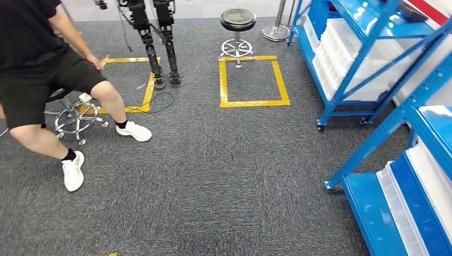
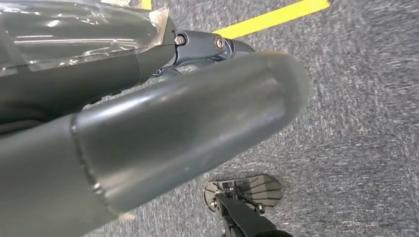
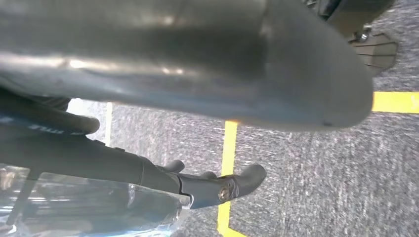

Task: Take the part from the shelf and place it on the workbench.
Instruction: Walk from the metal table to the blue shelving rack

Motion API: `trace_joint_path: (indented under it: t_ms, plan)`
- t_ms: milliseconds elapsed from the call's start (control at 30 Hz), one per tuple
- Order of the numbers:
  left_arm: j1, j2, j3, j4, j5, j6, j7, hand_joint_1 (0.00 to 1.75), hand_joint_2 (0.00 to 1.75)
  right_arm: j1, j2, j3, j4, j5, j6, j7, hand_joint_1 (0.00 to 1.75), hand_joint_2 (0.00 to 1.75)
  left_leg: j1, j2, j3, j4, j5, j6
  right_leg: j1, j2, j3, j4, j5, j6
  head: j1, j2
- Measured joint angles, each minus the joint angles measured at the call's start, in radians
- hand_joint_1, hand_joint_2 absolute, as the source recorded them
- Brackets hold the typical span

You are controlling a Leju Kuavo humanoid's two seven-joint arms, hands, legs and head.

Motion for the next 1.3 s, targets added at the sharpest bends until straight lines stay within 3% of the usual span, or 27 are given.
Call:
trace_joint_path:
  t_ms: [67, 100, 133, 200, 233, 267, 300, 333, 400, 467, 500, 567, 633, 700, 767, 800, 833, 900, 967, 1000, 1067, 1100, 1200, 1267, 1300]
  plan:
    - [-0.003, -0.001, 0.0, 0.0, 0.0, 0.0, 0.001, 0.0, 0.0, 0.003, -0.001, 0.0, 0.0, 0.001, 0.0, 0.0, 0.0, 0.0, 0.006, 0.006, 0.007, 0.001, -0.007, -0.012, -0.003, 0.023, 0.001, -0.005, 0.003, -0.018, -0.002, 0.0]
    - [-0.005, -0.001, 0.0, 0.0, 0.0, 0.0, 0.001, 0.0, 0.0, 0.004, -0.001, 0.0, 0.0, 0.001, 0.0, 0.0, 0.0, 0.0, 0.009, -0.01, 0.003, 0.017, -0.022, -0.017, -0.006, 0.033, 0.003, -0.009, 0.006, -0.027, -0.004, 0.0]
    - [-0.005, -0.001, 0.0, 0.0, 0.0, 0.0, 0.001, 0.0, 0.0, 0.004, -0.002, 0.0, 0.0, 0.002, 0.0, 0.0, 0.0, 0.0, 0.011, -0.036, -0.011, 0.055, -0.048, -0.02, -0.011, 0.043, 0.008, -0.012, 0.008, -0.035, -0.007, 0.0]
    - [-0.002, -0.002, 0.0, 0.0, 0.0, 0.0, 0.002, 0.0, 0.0, 0.003, -0.002, 0.0, 0.0, 0.003, 0.0, 0.001, 0.0, 0.0, 0.013, -0.09, -0.071, 0.188, -0.119, -0.021, -0.01, 0.066, 0.009, -0.012, 0.011, -0.046, -0.012, 0.0]
    - [-0.001, -0.002, 0.0, 0.0, 0.0, 0.001, 0.002, 0.0, 0.0, 0.003, -0.001, 0.0, 0.0, 0.004, 0.0, 0.001, 0.0, 0.0, 0.013, -0.102, -0.104, 0.251, -0.143, -0.021, -0.006, 0.079, 0.008, -0.012, 0.011, -0.048, -0.012, 0.0]
    - [0.001, -0.002, 0.0, 0.0, 0.0, 0.001, 0.002, 0.0, 0.0, 0.004, 0.0, 0.0, 0.0, 0.004, 0.0, 0.001, 0.0, 0.0, 0.013, -0.107, -0.125, 0.286, -0.147, -0.019, -0.003, 0.093, 0.009, -0.012, 0.012, -0.049, -0.012, 0.0]
    - [0.001, -0.002, 0.0, 0.0, 0.0, 0.001, 0.003, 0.0, 0.0, 0.005, 0.0, 0.0, 0.0, 0.005, 0.0, 0.001, 0.0, 0.0, 0.012, -0.11, -0.127, 0.281, -0.128, -0.017, -0.001, 0.107, 0.01, -0.011, 0.012, -0.05, -0.012, 0.0]
    - [0.001, -0.001, 0.0, 0.0, 0.0, 0.001, 0.003, 0.0, 0.0, 0.006, 0.0, 0.0, 0.0, 0.005, 0.0, 0.002, 0.0, 0.0, 0.012, -0.115, -0.112, 0.238, -0.093, -0.013, 0.001, 0.121, 0.012, -0.011, 0.012, -0.05, -0.012, 0.0]
    - [0.002, -0.001, 0.0, 0.0, 0.0, 0.001, 0.003, 0.0, 0.0, 0.006, 0.0, 0.0, 0.0, 0.005, 0.0, 0.002, 0.0, 0.0, 0.013, -0.157, -0.055, 0.102, -0.016, -0.003, 0.003, 0.147, 0.014, -0.009, 0.012, -0.049, -0.012, 0.0]
    - [0.002, -0.001, 0.0, 0.0, 0.0, 0.002, 0.004, 0.0, 0.0, 0.002, 0.001, 0.0, 0.0, 0.006, 0.0, 0.002, 0.0, 0.0, 0.01, -0.193, -0.022, 0.021, 0.014, 0.004, 0.005, 0.17, 0.008, -0.008, 0.015, -0.041, -0.011, 0.0]
    - [0.002, -0.001, 0.0, 0.0, 0.0, 0.002, 0.004, 0.0, 0.0, 0.002, 0.001, 0.0, 0.0, 0.006, 0.0, 0.002, 0.0, 0.0, 0.007, -0.195, -0.02, 0.012, 0.013, 0.008, 0.004, 0.18, 0.003, -0.009, 0.018, -0.035, -0.011, 0.0]
    - [0.0, -0.002, 0.0, 0.0, 0.0, 0.002, 0.005, 0.0, 0.0, 0.005, 0.0, 0.0, 0.0, 0.007, 0.0, 0.002, 0.0, 0.0, 0.003, -0.169, -0.016, 0.0, 0.021, 0.02, 0.001, 0.189, -0.009, -0.009, 0.022, -0.022, -0.011, 0.0]
    - [0.0, -0.003, 0.0, -0.001, -0.001, 0.003, 0.005, 0.0, 0.0, 0.007, 0.0, 0.0, 0.0, 0.008, 0.0, 0.003, 0.0, 0.0, 0.005, -0.142, -0.008, -0.019, 0.032, 0.033, 0.003, 0.144, -0.038, 0.037, -0.001, -0.019, -0.008, 0.0]
    - [0.001, -0.003, 0.0, -0.001, -0.001, 0.004, 0.006, 0.0, 0.0, 0.005, 0.0, 0.0, 0.0, 0.008, 0.0, 0.005, 0.0, 0.0, 0.003, -0.111, -0.005, -0.027, 0.036, 0.04, 0.002, 0.09, -0.099, 0.155, -0.055, -0.023, -0.003, 0.0]
    - [0.002, -0.003, 0.0, -0.001, -0.002, 0.006, 0.007, 0.0, 0.0, 0.005, 0.0, 0.0, 0.0, 0.009, 0.0, 0.006, 0.0, 0.0, 0.001, -0.08, -0.007, -0.027, 0.035, 0.04, -0.005, 0.077, -0.152, 0.259, -0.089, -0.015, -0.001, 0.0]
    - [0.002, -0.003, 0.0, -0.001, -0.002, 0.006, 0.007, 0.0, 0.0, 0.006, 0.0, 0.0, 0.0, 0.009, 0.0, 0.006, 0.0, 0.0, 0.001, -0.066, -0.007, -0.027, 0.034, 0.039, -0.009, 0.073, -0.152, 0.262, -0.085, -0.006, -0.001, 0.0]
    - [0.002, -0.003, 0.0, -0.001, -0.002, 0.006, 0.007, 0.0, 0.0, 0.008, -0.001, 0.0, 0.0, 0.009, 0.0, 0.006, 0.0, 0.0, 0.001, -0.053, -0.006, -0.027, 0.033, 0.037, -0.013, 0.067, -0.129, 0.221, -0.066, 0.005, 0.0, 0.0]
    - [0.002, -0.003, 0.0, -0.001, -0.004, 0.006, 0.007, 0.0, 0.0, 0.008, -0.001, 0.0, 0.0, 0.009, 0.0, 0.006, 0.0, 0.0, 0.0, -0.031, -0.001, -0.026, 0.028, 0.029, -0.019, 0.024, -0.046, 0.074, -0.016, 0.021, 0.0, 0.0]
    - [0.001, -0.003, 0.0, 0.0, -0.004, 0.006, 0.006, 0.0, 0.0, 0.004, 0.0, 0.0, 0.0, 0.009, 0.0, 0.006, 0.0, 0.0, -0.004, -0.012, 0.009, -0.025, 0.02, 0.015, -0.014, -0.012, 0.005, -0.012, 0.011, 0.014, -0.002, 0.0]
    - [0.0, -0.003, -0.001, 0.0, -0.004, 0.006, 0.006, 0.0, 0.0, 0.003, 0.001, 0.0, 0.0, 0.009, 0.0, 0.006, 0.0, 0.0, -0.006, -0.002, 0.013, -0.025, 0.015, 0.008, -0.011, -0.013, 0.008, -0.017, 0.014, 0.005, -0.003, 0.0]
    - [-0.003, -0.003, -0.001, -0.001, -0.005, 0.006, 0.007, 0.0, 0.0, 0.004, 0.001, 0.0, 0.0, 0.008, 0.0, 0.006, 0.0, 0.0, -0.001, 0.013, 0.02, -0.019, 0.005, -0.003, -0.015, 0.012, 0.008, -0.018, 0.016, -0.007, -0.005, 0.0]
    - [-0.005, -0.003, -0.001, -0.001, -0.006, 0.005, 0.007, 0.0, 0.0, 0.005, 0.001, 0.0, 0.0, 0.008, 0.0, 0.006, 0.0, 0.0, 0.004, 0.002, 0.018, -0.007, -0.007, -0.008, -0.019, 0.023, 0.008, -0.018, 0.017, -0.012, -0.006, 0.0]
    - [-0.005, -0.004, -0.002, -0.001, -0.008, 0.003, 0.007, 0.0, 0.0, 0.004, -0.001, 0.0, 0.0, 0.008, -0.001, 0.008, 0.0, 0.0, 0.013, -0.074, -0.031, 0.112, -0.085, -0.016, -0.02, 0.05, 0.007, -0.019, 0.022, -0.034, -0.01, 0.0]
    - [-0.002, -0.003, -0.003, -0.002, -0.01, 0.002, 0.007, 0.0, 0.0, 0.003, 0.0, 0.0, 0.0, 0.008, -0.001, 0.008, 0.0, 0.0, 0.013, -0.098, -0.084, 0.219, -0.132, -0.016, -0.015, 0.07, 0.004, -0.018, 0.023, -0.039, -0.011, 0.0]
    - [0.0, -0.003, -0.003, -0.002, -0.011, 0.002, 0.007, 0.0, 0.0, 0.004, 0.001, 0.0, 0.0, 0.008, -0.001, 0.009, 0.0, 0.0, 0.013, -0.103, -0.104, 0.255, -0.14, -0.016, -0.013, 0.081, 0.003, -0.018, 0.024, -0.04, -0.011, 0.0]
